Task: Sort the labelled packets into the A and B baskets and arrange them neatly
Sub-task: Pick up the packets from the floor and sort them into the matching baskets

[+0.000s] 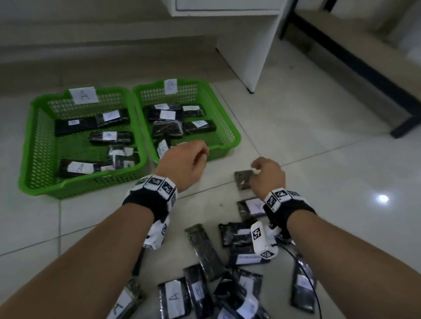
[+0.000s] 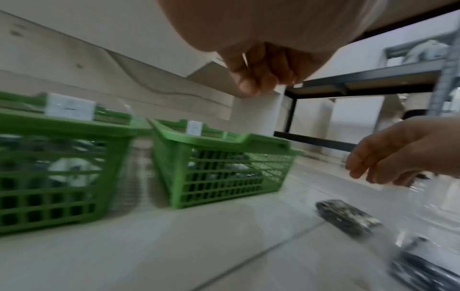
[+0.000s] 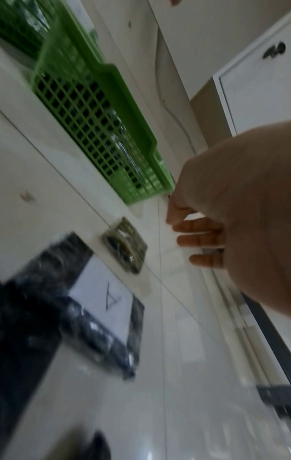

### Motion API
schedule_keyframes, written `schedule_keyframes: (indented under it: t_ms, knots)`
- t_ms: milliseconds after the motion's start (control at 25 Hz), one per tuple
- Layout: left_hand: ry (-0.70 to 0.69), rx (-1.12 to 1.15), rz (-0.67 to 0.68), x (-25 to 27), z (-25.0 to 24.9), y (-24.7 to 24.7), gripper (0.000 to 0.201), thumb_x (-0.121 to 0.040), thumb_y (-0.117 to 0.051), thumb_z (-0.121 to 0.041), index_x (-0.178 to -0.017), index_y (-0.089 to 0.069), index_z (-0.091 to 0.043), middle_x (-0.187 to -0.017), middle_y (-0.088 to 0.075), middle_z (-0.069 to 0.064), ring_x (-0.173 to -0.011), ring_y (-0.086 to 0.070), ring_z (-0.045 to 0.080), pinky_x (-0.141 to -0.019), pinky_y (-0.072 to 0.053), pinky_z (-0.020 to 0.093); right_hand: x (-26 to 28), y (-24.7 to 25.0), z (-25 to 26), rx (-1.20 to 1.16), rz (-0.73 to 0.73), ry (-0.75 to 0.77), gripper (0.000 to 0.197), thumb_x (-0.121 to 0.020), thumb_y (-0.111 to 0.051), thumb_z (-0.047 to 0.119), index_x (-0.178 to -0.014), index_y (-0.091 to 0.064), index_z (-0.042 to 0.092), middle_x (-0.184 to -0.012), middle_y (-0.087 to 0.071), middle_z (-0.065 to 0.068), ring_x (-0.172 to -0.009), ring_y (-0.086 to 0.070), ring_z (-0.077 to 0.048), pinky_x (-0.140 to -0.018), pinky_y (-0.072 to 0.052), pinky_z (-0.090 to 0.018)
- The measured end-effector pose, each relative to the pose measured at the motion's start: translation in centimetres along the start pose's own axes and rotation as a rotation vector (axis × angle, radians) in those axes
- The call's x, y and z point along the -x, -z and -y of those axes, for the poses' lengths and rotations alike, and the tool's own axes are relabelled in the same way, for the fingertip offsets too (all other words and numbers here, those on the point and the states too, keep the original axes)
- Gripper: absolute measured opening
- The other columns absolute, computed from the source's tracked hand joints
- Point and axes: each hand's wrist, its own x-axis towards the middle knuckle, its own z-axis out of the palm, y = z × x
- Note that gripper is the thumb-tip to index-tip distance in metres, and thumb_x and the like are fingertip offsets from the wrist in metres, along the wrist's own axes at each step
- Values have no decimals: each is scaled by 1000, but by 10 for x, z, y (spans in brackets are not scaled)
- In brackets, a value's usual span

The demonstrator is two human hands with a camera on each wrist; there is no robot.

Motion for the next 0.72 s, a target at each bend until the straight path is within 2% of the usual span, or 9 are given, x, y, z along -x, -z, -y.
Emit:
schedule_keyframes:
  t_ms: [120,240,320,360,440,480,560,640,720]
  knots:
    - [9,-25,332,-7,-18,-48,17,-93,-50,-20,-104,-63,-20,-107,-63,-3,-94,-56,15,-82,-45,29,12,9,-43,-38,126,-153,33,-77,-67,4,-108,-69,14,-113,-69,-9,-103,-65,-28,-82,-48,-27]
    - [69,-65,499,-12,-23,-90,25,-95,-45,-18,-116,-58,-19,-126,-54,0,-115,-51,20,-95,-43,34,20,13,-71,-111,197,-212,30,-79,-71,13,-108,-69,16,-108,-69,-5,-100,-65,-24,-77,-42,-23]
    - [60,-80,524,-16,-27,-111,28,-94,-44,-15,-121,-55,-18,-134,-49,1,-123,-46,23,-99,-43,40,25,15,-82,-160,286,-181,37,-78,-72,13,-114,-68,20,-114,-67,-2,-107,-65,-25,-80,-45,-24]
    - [52,-86,519,-18,-29,-119,31,-94,-44,-14,-124,-53,-17,-139,-45,1,-128,-43,25,-101,-42,42,27,15,-84,-141,340,-125,46,-77,-72,13,-122,-66,23,-124,-63,-2,-112,-63,-25,-84,-46,-25]
    - [49,-109,552,-25,-34,-136,43,-96,-44,-11,-139,-45,-18,-157,-28,1,-143,-28,26,-109,-36,46,32,12,-90,-42,418,3,67,-75,-75,13,-138,-58,28,-145,-51,1,-126,-54,-25,-97,-45,-27]
    - [55,-131,592,-26,-35,-142,51,-98,-44,-11,-147,-37,-20,-162,-17,0,-148,-19,23,-112,-33,48,33,9,-91,14,442,59,73,-74,-75,15,-142,-55,29,-149,-47,3,-130,-49,-25,-103,-42,-29]
    - [54,-208,658,-30,-37,-151,59,-98,-48,-18,-153,-25,-25,-163,-11,-3,-148,-17,22,-111,-33,50,35,6,-95,83,447,116,77,-70,-78,18,-143,-54,30,-141,-51,5,-128,-46,-22,-105,-42,-31]
    - [68,-266,636,-34,-36,-155,63,-94,-57,-30,-150,-28,-26,-158,-24,-1,-140,-31,27,-105,-38,48,33,8,-99,74,418,129,73,-66,-82,23,-135,-61,26,-123,-57,3,-116,-53,-20,-96,-48,-33]
    - [91,-289,567,-34,-33,-156,63,-88,-64,-38,-143,-36,-23,-144,-39,4,-127,-44,29,-99,-42,46,34,13,-105,27,365,106,63,-64,-83,25,-125,-66,22,-114,-60,1,-107,-59,-21,-87,-49,-30]
